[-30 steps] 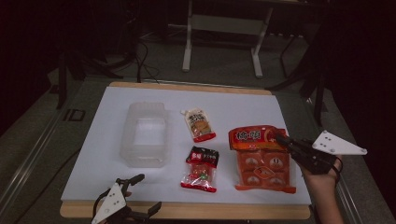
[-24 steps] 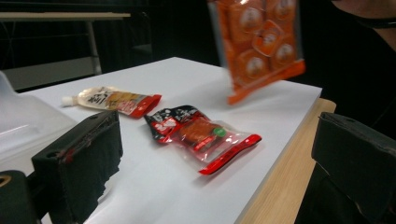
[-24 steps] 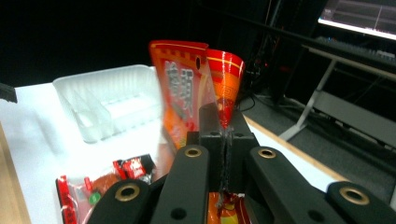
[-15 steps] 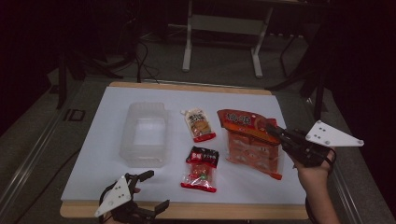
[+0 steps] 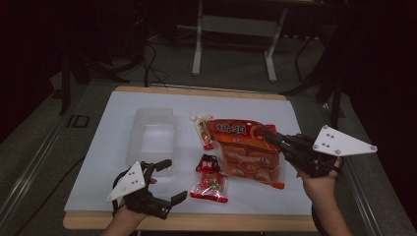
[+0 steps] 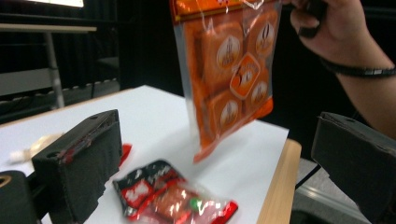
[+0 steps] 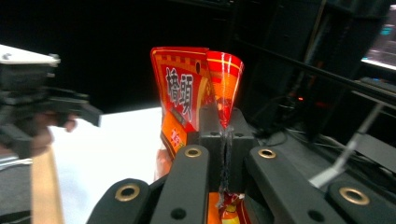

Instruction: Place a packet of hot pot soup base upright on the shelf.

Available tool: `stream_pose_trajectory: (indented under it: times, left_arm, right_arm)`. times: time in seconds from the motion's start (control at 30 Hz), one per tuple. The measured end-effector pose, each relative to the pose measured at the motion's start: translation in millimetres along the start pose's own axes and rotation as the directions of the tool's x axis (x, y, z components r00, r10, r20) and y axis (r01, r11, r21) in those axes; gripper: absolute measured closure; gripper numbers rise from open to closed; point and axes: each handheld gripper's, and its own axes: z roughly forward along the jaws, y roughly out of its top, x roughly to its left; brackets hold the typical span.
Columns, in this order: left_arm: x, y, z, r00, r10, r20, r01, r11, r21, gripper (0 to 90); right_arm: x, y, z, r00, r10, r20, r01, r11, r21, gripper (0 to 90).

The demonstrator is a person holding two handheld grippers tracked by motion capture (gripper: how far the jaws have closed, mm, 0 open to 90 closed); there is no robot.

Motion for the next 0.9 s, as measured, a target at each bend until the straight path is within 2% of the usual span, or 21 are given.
stream_pose_trajectory:
  times: [0.13, 0.27, 0.4, 0.57, 0.7, 0.77, 0.8, 0.87, 0.9]
  left_arm:
    - [3.4, 10.0, 11.7, 0.9989, 0.046, 0.003, -0.046, 0.9987, 0.02, 2.3]
    - [9.3, 15.8, 23.0, 0.9992, 0.039, 0.008, -0.039, 0.9989, 0.024, 4.0]
    - [13.5, 19.2, 33.5, 0.9992, 0.032, 0.026, -0.032, 0.9995, 0.007, 4.1]
    - [17.0, 22.3, 48.5, 0.996, 0.035, 0.083, -0.037, 0.9988, 0.03, 7.1]
    - [21.1, 23.2, 56.3, 0.986, 0.006, 0.167, -0.009, 0.9998, 0.016, 12.3]
    - [22.2, 23.3, 57.9, 0.9805, 0.016, 0.196, -0.015, 0.9999, -0.006, 18.8]
    - [22.8, 23.5, 58.3, 0.9754, 0.018, 0.22, -0.015, 0.9998, -0.014, 18.8]
    - [22.7, 23.9, 60.0, 0.9687, 0.028, 0.247, -0.024, 0.9995, -0.022, 28.2]
    - [23.2, 23.9, 61.4, 0.9633, 0.03, 0.267, -0.026, 0.9995, -0.019, 36.4]
  right_arm:
    - [6.0, 5.5, 6.6, 0.9996, -0.016, -0.022, 0.016, 1.0, 0.0, 89.2]
    - [11.4, 11.2, 12.2, 0.9985, -0.031, -0.045, 0.031, 0.999, -0.008, 89.1]
    - [18.0, 14.1, 16.6, 0.9966, -0.034, -0.075, 0.032, 0.999, -0.022, 89.1]
    - [26.8, 17.2, 22.5, 0.9924, -0.044, -0.115, 0.041, 0.999, -0.027, 89.1]
    - [32.1, 19.1, 25.8, 0.9895, -0.052, -0.135, 0.048, 0.998, -0.032, 89.0]
    - [33.3, 20.1, 27.4, 0.9878, -0.052, -0.147, 0.047, 0.998, -0.033, 89.0]
    - [33.9, 20.5, 28.2, 0.9872, -0.052, -0.151, 0.047, 0.998, -0.036, 89.0]
    - [34.9, 21.2, 29.4, 0.9863, -0.053, -0.156, 0.048, 0.998, -0.034, 89.0]
    - [35.3, 21.7, 30.6, 0.9848, -0.052, -0.166, 0.047, 0.998, -0.034, 89.0]
